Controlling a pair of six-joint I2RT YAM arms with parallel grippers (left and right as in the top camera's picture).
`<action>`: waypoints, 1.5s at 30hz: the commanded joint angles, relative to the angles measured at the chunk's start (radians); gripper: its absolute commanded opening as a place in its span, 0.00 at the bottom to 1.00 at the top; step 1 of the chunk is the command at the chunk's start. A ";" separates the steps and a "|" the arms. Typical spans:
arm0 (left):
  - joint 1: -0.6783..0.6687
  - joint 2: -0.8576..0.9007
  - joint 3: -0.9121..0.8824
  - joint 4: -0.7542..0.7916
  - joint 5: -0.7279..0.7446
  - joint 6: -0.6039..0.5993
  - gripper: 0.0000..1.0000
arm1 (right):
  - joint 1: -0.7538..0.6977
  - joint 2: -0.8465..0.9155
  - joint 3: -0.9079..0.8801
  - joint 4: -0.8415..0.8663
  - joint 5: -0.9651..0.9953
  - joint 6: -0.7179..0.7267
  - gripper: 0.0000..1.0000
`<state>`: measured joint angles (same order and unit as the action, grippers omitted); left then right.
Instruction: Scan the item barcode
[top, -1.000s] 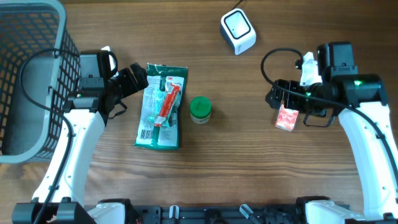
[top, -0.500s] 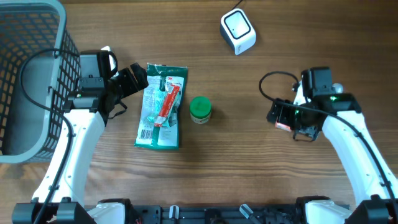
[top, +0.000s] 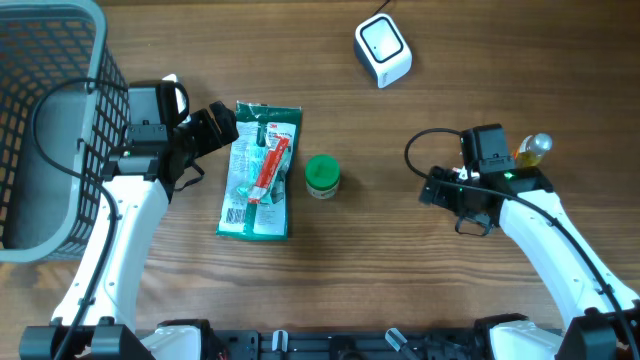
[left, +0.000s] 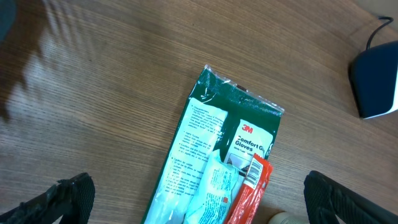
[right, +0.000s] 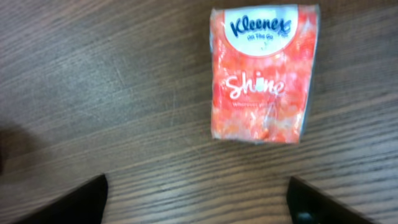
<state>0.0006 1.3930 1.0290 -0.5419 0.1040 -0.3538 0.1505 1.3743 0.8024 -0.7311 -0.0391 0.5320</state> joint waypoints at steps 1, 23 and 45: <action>0.004 -0.013 0.017 0.003 0.011 0.006 1.00 | 0.007 -0.003 -0.011 0.022 0.038 0.084 1.00; 0.004 -0.013 0.017 0.003 0.011 0.006 1.00 | 0.007 0.148 -0.011 0.107 0.225 0.170 0.56; 0.004 -0.013 0.017 0.003 0.011 0.005 1.00 | 0.148 0.292 -0.011 0.269 -0.056 0.136 0.49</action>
<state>0.0006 1.3930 1.0290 -0.5419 0.1036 -0.3538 0.2417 1.6070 0.8143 -0.4831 0.0628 0.6792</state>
